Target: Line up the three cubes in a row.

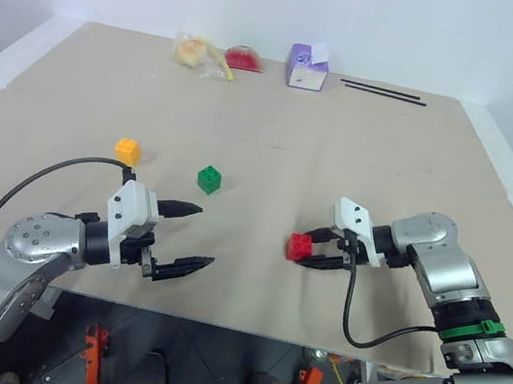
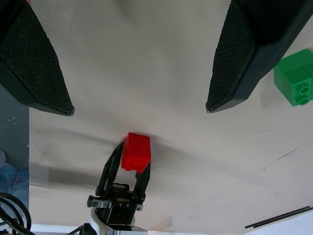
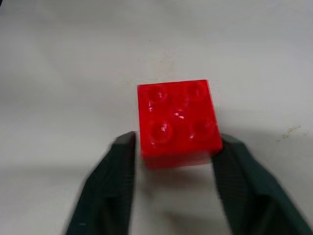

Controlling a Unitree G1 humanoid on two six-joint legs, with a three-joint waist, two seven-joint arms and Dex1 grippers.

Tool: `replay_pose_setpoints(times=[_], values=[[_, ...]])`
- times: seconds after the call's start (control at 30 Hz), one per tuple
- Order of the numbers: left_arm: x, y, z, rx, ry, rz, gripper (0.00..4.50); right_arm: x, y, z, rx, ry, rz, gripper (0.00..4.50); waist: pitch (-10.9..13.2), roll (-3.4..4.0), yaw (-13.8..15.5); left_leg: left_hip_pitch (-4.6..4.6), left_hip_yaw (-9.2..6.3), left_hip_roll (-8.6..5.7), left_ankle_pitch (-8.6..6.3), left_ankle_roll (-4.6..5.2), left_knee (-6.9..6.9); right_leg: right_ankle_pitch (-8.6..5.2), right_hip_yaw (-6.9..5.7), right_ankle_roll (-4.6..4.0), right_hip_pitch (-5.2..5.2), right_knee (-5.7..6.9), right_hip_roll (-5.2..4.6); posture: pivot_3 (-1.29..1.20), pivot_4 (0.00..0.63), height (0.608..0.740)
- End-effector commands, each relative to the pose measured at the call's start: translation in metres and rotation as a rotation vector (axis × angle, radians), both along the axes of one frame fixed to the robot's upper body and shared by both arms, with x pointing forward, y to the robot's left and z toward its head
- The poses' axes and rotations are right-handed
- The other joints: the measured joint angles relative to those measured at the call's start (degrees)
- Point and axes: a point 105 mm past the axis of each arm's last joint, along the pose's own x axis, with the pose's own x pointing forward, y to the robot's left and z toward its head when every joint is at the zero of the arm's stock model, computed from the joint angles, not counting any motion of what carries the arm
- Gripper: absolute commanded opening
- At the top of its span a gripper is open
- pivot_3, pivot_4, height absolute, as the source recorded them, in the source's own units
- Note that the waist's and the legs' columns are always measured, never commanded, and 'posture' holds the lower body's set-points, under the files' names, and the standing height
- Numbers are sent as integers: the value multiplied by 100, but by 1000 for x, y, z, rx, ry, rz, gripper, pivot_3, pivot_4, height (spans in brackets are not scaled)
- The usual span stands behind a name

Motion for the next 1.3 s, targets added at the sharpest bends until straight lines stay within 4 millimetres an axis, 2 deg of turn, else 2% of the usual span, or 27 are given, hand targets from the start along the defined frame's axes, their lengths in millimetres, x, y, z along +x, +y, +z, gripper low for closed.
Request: replay_pose_setpoints(times=[0.03, 0.1, 0.13, 0.37, 0.47, 0.53, 0.67, 0.8, 1.0, 1.13, 1.3], values=[[0, -2, 7, -14, -26, 6, 4500, 0, 3, 14, 27, -15, 35, 3660, 0, 0, 0, 0, 0, 0, 0, 0, 0, 1, 0, -1, 0, 0, 0, 0, 150, 740], [0, -2, 6, -17, -25, 11, 4500, -1, 5, 18, 45, -14, 41, 4389, 0, 0, 0, 0, 0, 0, 0, 0, 1, 1, 0, -2, 0, 0, 0, 0, 150, 740], [0, -2, 6, -18, -25, 14, 4500, -1, 5, 22, 58, -13, 44, 4457, 0, 0, 0, 0, 0, 0, 0, 0, 1, 1, 1, -2, 1, 0, 0, 0, 150, 740], [13, 9, 7, -25, -36, 139, 4500, 0, 17, 59, 218, -8, 29, 4457, 0, 0, 1, 0, 0, 0, 0, 0, 1, 2, 1, -2, 0, 0, 0, 0, 150, 740], [33, 19, 8, -52, -54, 324, 4500, 3, 27, 78, 321, -50, -1, 4457, 0, 0, 2, 1, 0, 0, 0, 0, 2, 2, 1, -2, 2, 0, 0, 0, 150, 740], [43, 23, 7, -87, -48, 436, 4500, 6, 31, 79, 331, -75, -30, 4457, 0, 0, 3, 1, 0, 0, 0, 0, 3, 3, 1, -1, 2, 1, 1, 0, 150, 740], [54, 20, 2, -135, -39, 548, 4500, 11, 37, 83, 341, -100, -66, 4457, 0, -1, 6, 0, 0, 0, 0, 0, 4, 3, 2, 2, 2, 1, 3, 0, 150, 740], [80, 20, -11, -143, -13, 646, 4500, 13, 45, 90, 354, -122, -61, 4457, 0, -1, 10, 0, 0, -1, 1, 1, 8, 6, 3, 4, 5, 1, 4, 0, 150, 740], [103, 13, -28, -130, 32, 630, 4500, 17, 48, 96, 360, -142, -66, 4457, 0, -1, 8, 0, 0, -1, 2, 1, 11, 15, 5, 6, 3, 1, 7, 0, 150, 740], [111, 1, -34, -99, 45, 549, 4500, 16, 49, 98, 366, -146, -59, 4457, 0, -1, 8, -3, 0, -1, 2, 0, 6, 11, 5, 13, 2, 0, 7, 0, 150, 740], [123, -2, -37, -71, 43, 518, 4500, 15, 50, 99, 374, -150, -62, 4457, 0, -1, 8, -3, -1, -1, 2, -1, 4, 12, 6, 15, 1, 0, 9, 0, 150, 740]])
